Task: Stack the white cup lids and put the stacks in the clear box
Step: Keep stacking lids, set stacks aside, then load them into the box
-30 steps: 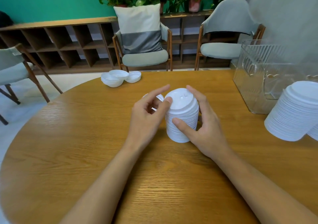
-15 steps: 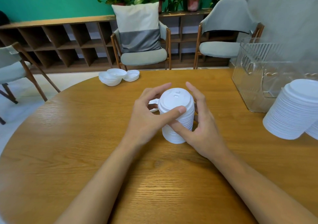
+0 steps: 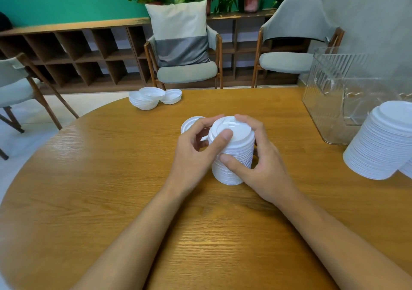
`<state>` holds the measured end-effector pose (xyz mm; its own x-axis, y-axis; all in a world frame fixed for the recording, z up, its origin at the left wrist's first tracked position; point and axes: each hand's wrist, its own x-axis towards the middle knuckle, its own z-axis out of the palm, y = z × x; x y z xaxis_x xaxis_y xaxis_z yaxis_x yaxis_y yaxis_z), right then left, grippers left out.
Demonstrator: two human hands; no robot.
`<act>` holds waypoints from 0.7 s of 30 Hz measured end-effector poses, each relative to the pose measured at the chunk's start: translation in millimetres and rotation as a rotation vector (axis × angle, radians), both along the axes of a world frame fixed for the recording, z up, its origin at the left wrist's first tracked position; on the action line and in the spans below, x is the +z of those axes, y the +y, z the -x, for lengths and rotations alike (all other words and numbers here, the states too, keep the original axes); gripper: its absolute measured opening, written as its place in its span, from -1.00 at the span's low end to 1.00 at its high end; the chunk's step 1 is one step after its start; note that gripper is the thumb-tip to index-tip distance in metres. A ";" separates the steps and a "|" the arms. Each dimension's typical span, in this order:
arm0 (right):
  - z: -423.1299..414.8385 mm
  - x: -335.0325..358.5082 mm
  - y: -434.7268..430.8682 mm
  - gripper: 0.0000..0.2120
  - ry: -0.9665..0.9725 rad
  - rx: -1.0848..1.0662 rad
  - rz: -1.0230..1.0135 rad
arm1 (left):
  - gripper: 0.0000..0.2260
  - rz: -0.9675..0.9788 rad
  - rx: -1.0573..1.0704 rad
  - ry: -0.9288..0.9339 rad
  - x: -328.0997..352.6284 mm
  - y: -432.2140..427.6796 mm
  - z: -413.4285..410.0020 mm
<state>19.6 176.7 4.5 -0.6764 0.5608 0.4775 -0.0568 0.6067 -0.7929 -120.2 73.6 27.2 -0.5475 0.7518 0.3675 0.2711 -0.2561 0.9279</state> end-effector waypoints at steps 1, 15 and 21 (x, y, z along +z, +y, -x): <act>-0.4 1.1 -0.7 -0.32 0.002 0.000 0.005 | -0.52 0.001 -0.034 -0.025 0.3 -1.6 3.2; 0.8 -1.2 1.0 -0.32 0.000 -0.004 -0.014 | -0.61 0.042 0.051 0.246 -10.6 -1.7 17.4; -1.0 0.9 4.5 -0.34 0.001 -0.053 0.001 | -0.75 0.280 0.356 0.684 -28.5 0.4 50.1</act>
